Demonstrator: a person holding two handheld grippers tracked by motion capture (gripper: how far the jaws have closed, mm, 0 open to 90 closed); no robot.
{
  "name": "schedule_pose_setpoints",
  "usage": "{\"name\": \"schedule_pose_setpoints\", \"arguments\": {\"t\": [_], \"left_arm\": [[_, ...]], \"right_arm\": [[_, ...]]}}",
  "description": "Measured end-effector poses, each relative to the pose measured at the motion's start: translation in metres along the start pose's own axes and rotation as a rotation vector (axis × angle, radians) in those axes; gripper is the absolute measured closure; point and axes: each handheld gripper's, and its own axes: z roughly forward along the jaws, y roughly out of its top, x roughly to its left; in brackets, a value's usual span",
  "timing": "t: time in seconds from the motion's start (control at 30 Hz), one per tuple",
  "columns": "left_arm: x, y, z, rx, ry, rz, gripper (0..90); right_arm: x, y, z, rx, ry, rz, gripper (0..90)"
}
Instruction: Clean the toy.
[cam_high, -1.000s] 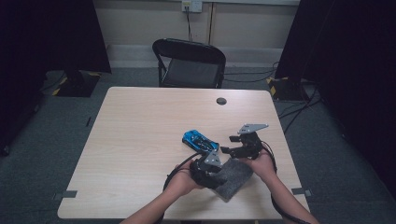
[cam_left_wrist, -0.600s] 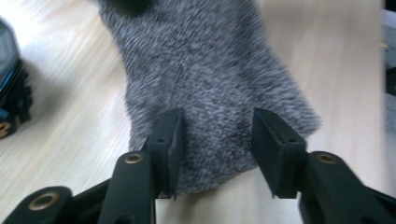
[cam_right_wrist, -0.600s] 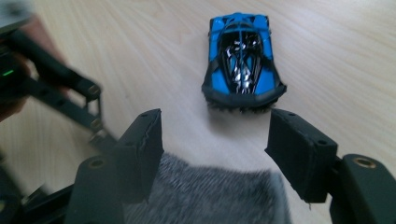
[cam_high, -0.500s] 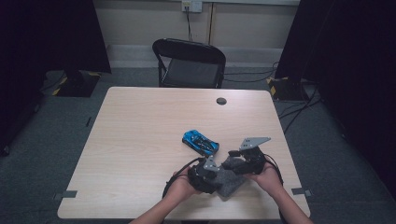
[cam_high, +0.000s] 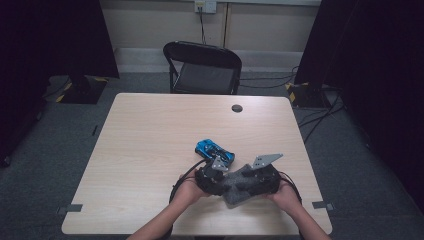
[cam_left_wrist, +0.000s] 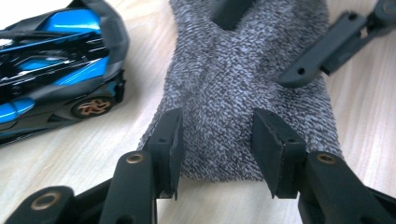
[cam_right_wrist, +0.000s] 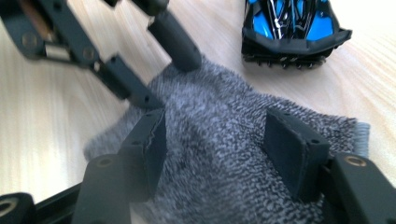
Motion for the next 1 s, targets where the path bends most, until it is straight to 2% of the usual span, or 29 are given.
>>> {"name": "schedule_pose_setpoints", "arguments": {"t": [0.1,0.17,0.23,0.27,0.33,0.43,0.47,0.5,0.53,0.57,0.6,0.63,0.67,0.73,0.83,0.9,0.97,1.0], "left_arm": [[0.003,0.001,-0.002,0.008,-0.001,0.003,54.8],[0.005,0.002,-0.005,-0.004,-0.001,-0.006,54.8],[0.006,0.003,-0.007,-0.015,0.002,-0.008,53.8],[0.012,0.007,-0.012,-0.042,0.013,-0.012,52.6],[0.016,0.009,-0.015,-0.054,0.022,-0.008,49.5],[0.042,0.015,-0.026,-0.107,0.074,-0.025,45.1],[0.042,0.015,-0.026,-0.107,0.074,-0.025,42.5],[0.051,0.016,-0.028,-0.121,0.098,-0.032,42.5],[0.062,0.017,-0.027,-0.122,0.131,-0.037,35.6],[0.062,0.017,-0.027,-0.122,0.131,-0.037,33.0],[0.069,0.017,-0.026,-0.133,0.142,-0.045,33.0],[0.079,0.016,-0.021,-0.124,0.163,-0.045,28.1],[0.082,0.015,-0.019,-0.122,0.172,-0.043,25.4],[0.089,0.015,-0.014,-0.116,0.175,-0.027,22.4],[0.093,0.015,-0.01,-0.11,0.164,-0.029,19.6],[0.096,0.017,-0.005,-0.101,0.144,-0.057,19.1],[0.098,0.017,-0.004,-0.11,0.146,-0.055,17.7],[0.101,0.019,-0.001,-0.118,0.165,-0.067,16.0]], "right_arm": [[0.0,-0.004,0.003,0.009,-0.006,-0.013,40.2],[0.0,-0.008,0.006,0.03,-0.035,-0.016,40.8],[0.0,-0.009,0.006,0.033,-0.036,-0.014,41.5],[0.001,-0.012,0.009,0.041,-0.051,-0.014,42.0],[0.0,-0.013,0.009,0.04,-0.054,-0.006,44.7],[-0.001,-0.013,0.01,0.04,-0.065,0.016,51.3],[-0.001,-0.013,0.01,0.04,-0.065,0.016,51.3],[-0.001,-0.013,0.01,0.043,-0.069,0.019,53.6],[-0.002,-0.013,0.009,0.042,-0.075,0.036,57.9],[-0.002,-0.013,0.009,0.042,-0.075,0.036,57.9],[-0.002,-0.013,0.009,0.039,-0.075,0.037,58.5],[-0.004,-0.015,0.009,0.027,-0.07,0.047,59.9],[-0.004,-0.015,0.008,0.023,-0.07,0.05,60.5],[-0.004,-0.015,0.008,0.026,-0.073,0.053,61.6],[-0.004,-0.014,0.008,0.03,-0.07,0.057,62.9],[-0.005,-0.015,0.008,0.026,-0.063,0.076,66.8],[-0.006,-0.015,0.008,0.024,-0.059,0.086,68.5],[-0.006,-0.015,0.008,0.025,-0.059,0.087,68.6]]}}
